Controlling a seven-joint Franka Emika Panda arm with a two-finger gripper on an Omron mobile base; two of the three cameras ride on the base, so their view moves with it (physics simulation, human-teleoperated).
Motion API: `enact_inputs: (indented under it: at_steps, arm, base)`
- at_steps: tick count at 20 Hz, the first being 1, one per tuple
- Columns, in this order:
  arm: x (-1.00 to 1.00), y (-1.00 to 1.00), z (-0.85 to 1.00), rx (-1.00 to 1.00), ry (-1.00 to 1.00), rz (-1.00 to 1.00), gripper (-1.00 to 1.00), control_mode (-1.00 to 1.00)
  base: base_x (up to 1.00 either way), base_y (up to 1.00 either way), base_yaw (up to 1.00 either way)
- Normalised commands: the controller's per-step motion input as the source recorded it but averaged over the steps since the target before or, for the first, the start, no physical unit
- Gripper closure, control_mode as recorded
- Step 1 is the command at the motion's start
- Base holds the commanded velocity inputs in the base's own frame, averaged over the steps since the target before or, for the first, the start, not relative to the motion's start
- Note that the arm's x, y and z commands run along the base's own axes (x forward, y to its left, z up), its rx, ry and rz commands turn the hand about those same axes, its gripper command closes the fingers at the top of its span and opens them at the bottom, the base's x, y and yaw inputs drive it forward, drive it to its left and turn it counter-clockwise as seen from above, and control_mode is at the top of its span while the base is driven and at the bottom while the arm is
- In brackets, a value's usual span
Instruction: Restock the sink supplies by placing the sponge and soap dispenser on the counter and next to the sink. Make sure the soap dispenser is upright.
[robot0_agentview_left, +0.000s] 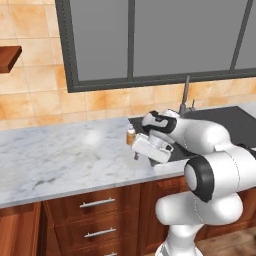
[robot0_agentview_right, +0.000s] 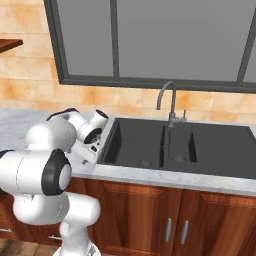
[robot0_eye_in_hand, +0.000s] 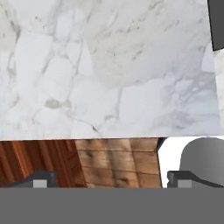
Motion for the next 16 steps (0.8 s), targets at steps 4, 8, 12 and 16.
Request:
enact_inputs:
  at_steps: [4,8,12,16]
  arm:
    - [0.00,0.00,0.00,0.00,0.00,0.00,-1.00,1.00]
    - [0.00,0.00,0.00,0.00,0.00,0.00,-1.00,1.00]
    - [0.00,0.00,0.00,0.00,0.00,0.00,-1.00,1.00]
    - [0.00,0.00,0.00,0.00,0.00,0.00,-1.00,1.00]
  base:
    - [-0.48,0.25,0.18]
    - [-1.00,0.58,0.07]
    - [-1.00,0.86,0.07]
    - [-0.41,1.00,0.11]
